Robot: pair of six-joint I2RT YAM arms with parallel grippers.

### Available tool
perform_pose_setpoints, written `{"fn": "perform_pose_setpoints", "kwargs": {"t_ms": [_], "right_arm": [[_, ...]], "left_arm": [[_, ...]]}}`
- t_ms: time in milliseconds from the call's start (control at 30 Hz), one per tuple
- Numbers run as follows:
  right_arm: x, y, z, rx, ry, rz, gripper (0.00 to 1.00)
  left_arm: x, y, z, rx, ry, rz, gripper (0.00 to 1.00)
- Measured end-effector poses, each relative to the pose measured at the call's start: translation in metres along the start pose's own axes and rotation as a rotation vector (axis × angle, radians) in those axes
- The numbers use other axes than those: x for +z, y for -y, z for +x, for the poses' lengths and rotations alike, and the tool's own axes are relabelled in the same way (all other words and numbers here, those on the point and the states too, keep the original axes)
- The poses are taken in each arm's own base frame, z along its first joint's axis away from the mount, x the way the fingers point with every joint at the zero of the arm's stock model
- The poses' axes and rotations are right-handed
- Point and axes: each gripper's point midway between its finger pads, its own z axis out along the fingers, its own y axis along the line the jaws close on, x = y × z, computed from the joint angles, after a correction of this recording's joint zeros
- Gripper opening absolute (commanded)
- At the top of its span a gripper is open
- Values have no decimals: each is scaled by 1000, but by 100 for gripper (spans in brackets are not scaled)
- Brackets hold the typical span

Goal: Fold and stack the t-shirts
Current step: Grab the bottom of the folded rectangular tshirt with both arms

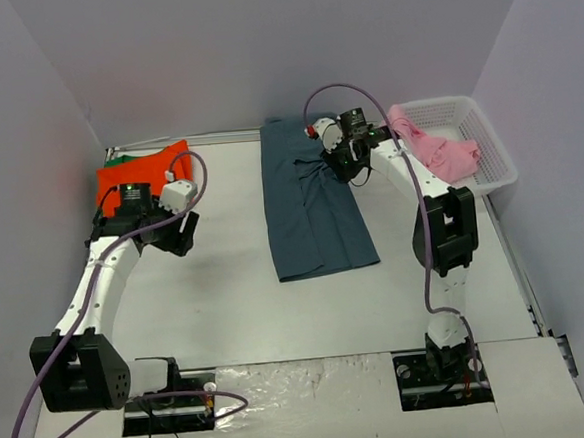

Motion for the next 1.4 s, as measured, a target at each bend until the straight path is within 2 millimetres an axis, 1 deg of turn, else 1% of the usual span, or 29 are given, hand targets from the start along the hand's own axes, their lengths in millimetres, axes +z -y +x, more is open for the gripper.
{"fn": "perform_pose_setpoints", "kwargs": {"t_ms": [67, 133, 167, 233, 267, 367, 433, 467, 533, 600, 700, 733, 800, 867, 933, 1000, 1167, 1400], "right_arm": [[-13, -2, 9, -2, -10, 8, 28], [-27, -5, 27, 2, -31, 8, 37], [-34, -6, 38, 11, -45, 6, 38], [-45, -9, 65, 37, -76, -14, 48], [-52, -11, 79, 55, -91, -22, 49], [-71, -18, 117, 102, -137, -44, 52], [-81, -27, 137, 122, -157, -60, 54], [-85, -35, 144, 124, -161, -75, 54], [-90, -50, 153, 130, -164, -111, 55], [-91, -64, 161, 140, -161, -156, 56], [-89, -82, 172, 164, -164, -226, 57], [-89, -85, 176, 177, -163, -247, 58], [-89, -88, 185, 212, -160, -276, 59], [-89, -85, 191, 247, -162, -286, 60], [-88, -80, 196, 281, -159, -290, 61], [-86, -77, 200, 306, -161, -296, 62], [-85, -76, 201, 318, -156, -303, 64], [-85, -76, 200, 318, -153, -303, 66]], "left_arm": [[4, 17, -10, 84, -2, 14, 64], [9, 42, -21, 203, -11, 33, 68], [13, 53, -24, 259, -20, 40, 75], [23, 75, -28, 381, -43, 49, 80], [28, 85, -28, 433, -57, 51, 84], [43, 104, -26, 559, -98, 50, 86], [50, 110, -25, 608, -113, 46, 86], [52, 112, -25, 623, -118, 44, 86], [57, 119, -30, 655, -115, 36, 81], [61, 132, -35, 698, -96, 30, 77], [65, 162, -41, 782, -61, 48, 76], [67, 176, -41, 825, -49, 55, 76], [73, 200, -40, 895, -35, 67, 75], [80, 220, -34, 947, -36, 84, 75], [87, 233, -27, 986, -47, 100, 74], [94, 238, -21, 1004, -66, 100, 74], [111, 233, -16, 1015, -100, 50, 73], [116, 229, -25, 1015, -78, -2, 74]]}}
